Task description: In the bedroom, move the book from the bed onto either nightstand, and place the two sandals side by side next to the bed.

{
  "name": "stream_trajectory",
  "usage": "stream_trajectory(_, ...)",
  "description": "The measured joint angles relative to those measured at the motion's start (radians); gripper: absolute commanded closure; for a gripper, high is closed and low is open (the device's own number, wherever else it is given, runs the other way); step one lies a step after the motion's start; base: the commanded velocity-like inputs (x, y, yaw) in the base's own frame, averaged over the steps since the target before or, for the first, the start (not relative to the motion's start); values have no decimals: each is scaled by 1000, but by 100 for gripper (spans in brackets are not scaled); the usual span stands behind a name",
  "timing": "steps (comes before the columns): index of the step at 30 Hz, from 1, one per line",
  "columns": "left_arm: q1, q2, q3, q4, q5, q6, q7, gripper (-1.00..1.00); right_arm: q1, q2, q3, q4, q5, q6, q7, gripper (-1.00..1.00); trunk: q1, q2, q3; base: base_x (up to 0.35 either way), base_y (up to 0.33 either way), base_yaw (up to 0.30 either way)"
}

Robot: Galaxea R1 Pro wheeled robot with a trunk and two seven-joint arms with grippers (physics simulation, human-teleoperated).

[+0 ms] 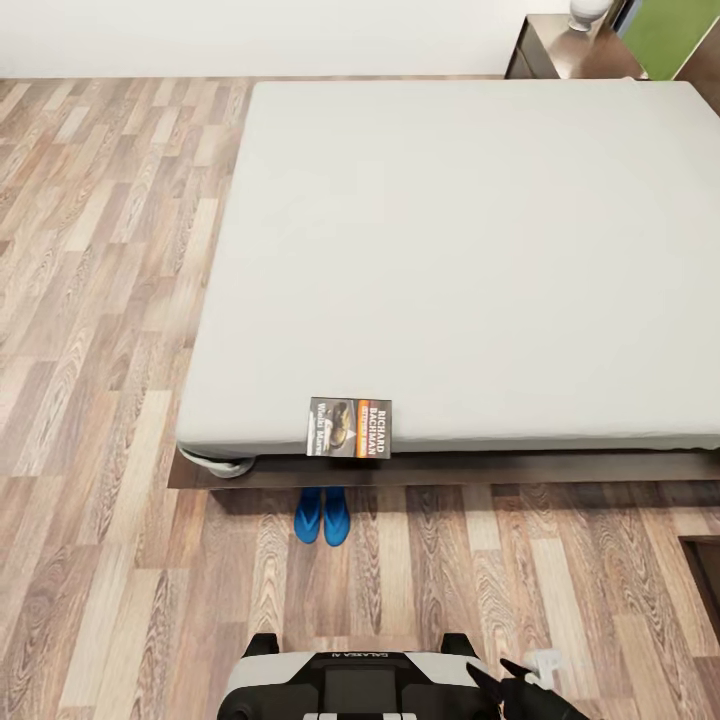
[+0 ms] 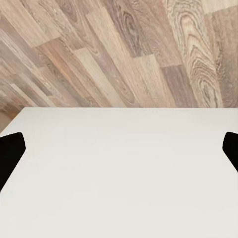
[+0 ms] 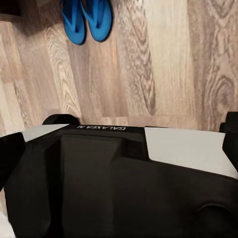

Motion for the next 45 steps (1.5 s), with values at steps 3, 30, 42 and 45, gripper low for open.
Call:
stream_trajectory(3,0,0,0,0,0,0,0,-100,0,-1,0,0,-22,37,49,-100,0,0,0,0,12,0)
stream_trajectory(30,0,0,0,0,-1,0,-2,-100,1,-13,1,-1,-64,121,190,-100,0,0,0,-16,56,0)
stream_trajectory(42,0,0,-1,0,-1,0,-2,-100,2,-15,1,-2,-65,125,190,-100,0,0,0,0,1,0)
stream_trajectory(45,0,0,-1,0,-1,0,-2,-100,2,-13,0,-4,-66,123,192,-100,0,0,0,0,0,0)
